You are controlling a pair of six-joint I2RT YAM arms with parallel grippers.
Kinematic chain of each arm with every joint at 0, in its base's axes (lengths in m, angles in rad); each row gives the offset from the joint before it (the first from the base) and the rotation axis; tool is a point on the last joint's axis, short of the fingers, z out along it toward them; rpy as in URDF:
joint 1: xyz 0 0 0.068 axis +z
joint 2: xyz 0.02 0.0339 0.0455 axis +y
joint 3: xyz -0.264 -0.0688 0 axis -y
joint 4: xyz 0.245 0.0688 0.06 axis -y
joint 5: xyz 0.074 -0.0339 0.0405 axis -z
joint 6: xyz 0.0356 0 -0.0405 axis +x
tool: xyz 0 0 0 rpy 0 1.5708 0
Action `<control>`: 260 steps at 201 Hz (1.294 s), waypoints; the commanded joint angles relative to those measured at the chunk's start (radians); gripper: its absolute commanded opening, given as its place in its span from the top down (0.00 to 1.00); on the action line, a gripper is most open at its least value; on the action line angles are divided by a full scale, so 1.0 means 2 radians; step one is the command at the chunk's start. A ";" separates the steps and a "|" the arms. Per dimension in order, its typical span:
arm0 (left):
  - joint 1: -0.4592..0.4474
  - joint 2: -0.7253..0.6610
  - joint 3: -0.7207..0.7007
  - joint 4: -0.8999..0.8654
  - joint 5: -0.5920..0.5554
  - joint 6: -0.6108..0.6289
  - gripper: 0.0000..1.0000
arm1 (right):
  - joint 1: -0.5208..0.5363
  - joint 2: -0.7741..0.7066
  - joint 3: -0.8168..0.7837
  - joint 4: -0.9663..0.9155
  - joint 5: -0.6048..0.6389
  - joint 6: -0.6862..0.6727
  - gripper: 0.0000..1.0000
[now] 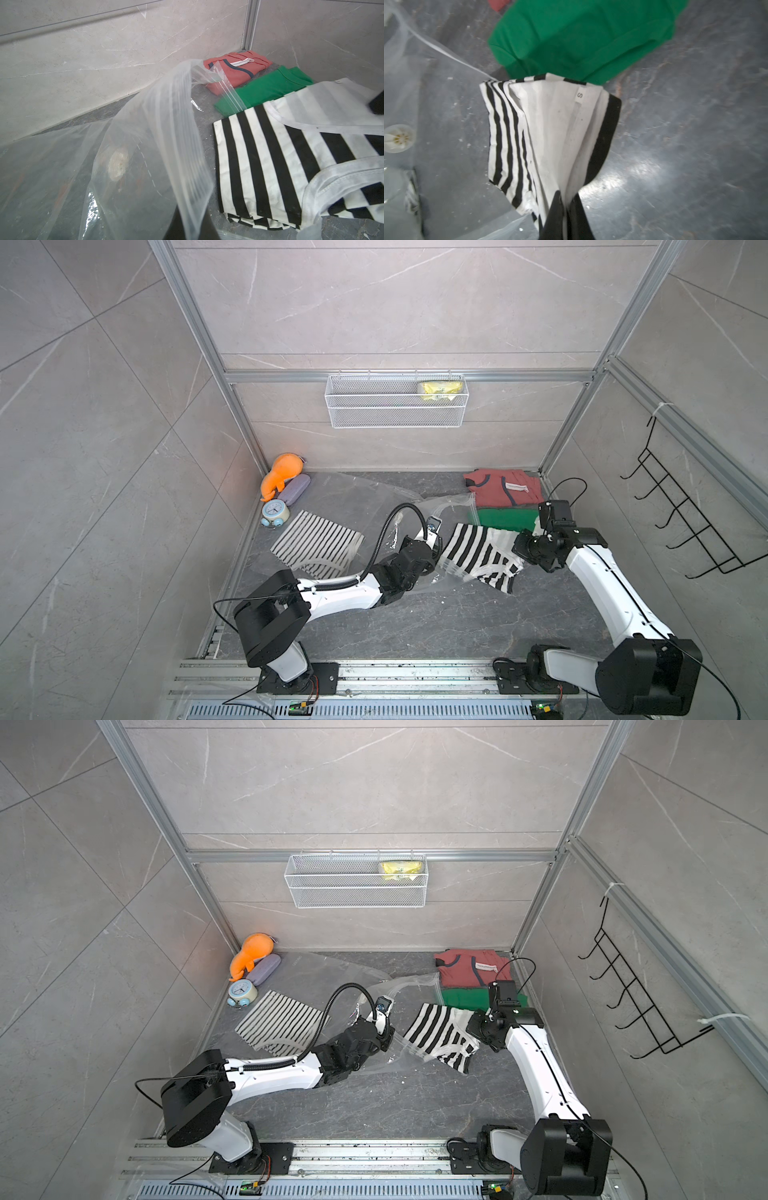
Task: Take the tank top out of the vacuum bag
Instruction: Take out the tank top from the vacuum bag.
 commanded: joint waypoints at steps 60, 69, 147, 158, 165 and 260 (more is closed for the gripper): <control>0.006 -0.007 0.005 0.036 -0.030 0.017 1.00 | -0.027 0.065 0.054 -0.056 0.163 -0.047 1.00; 0.006 -0.008 0.006 0.034 -0.032 0.017 1.00 | -0.027 0.080 0.059 -0.055 0.184 -0.047 1.00; 0.005 0.002 0.024 0.029 -0.028 0.011 1.00 | -0.020 0.135 0.074 -0.070 0.323 -0.016 1.00; 0.005 0.004 0.029 0.024 -0.027 0.011 1.00 | -0.019 0.147 0.079 -0.073 0.332 -0.013 1.00; 0.005 0.004 0.030 0.023 -0.027 0.012 1.00 | -0.019 0.153 0.080 -0.067 0.325 -0.014 1.00; 0.004 0.000 0.028 0.023 -0.039 0.013 1.00 | -0.018 0.158 0.094 -0.044 0.318 -0.013 1.00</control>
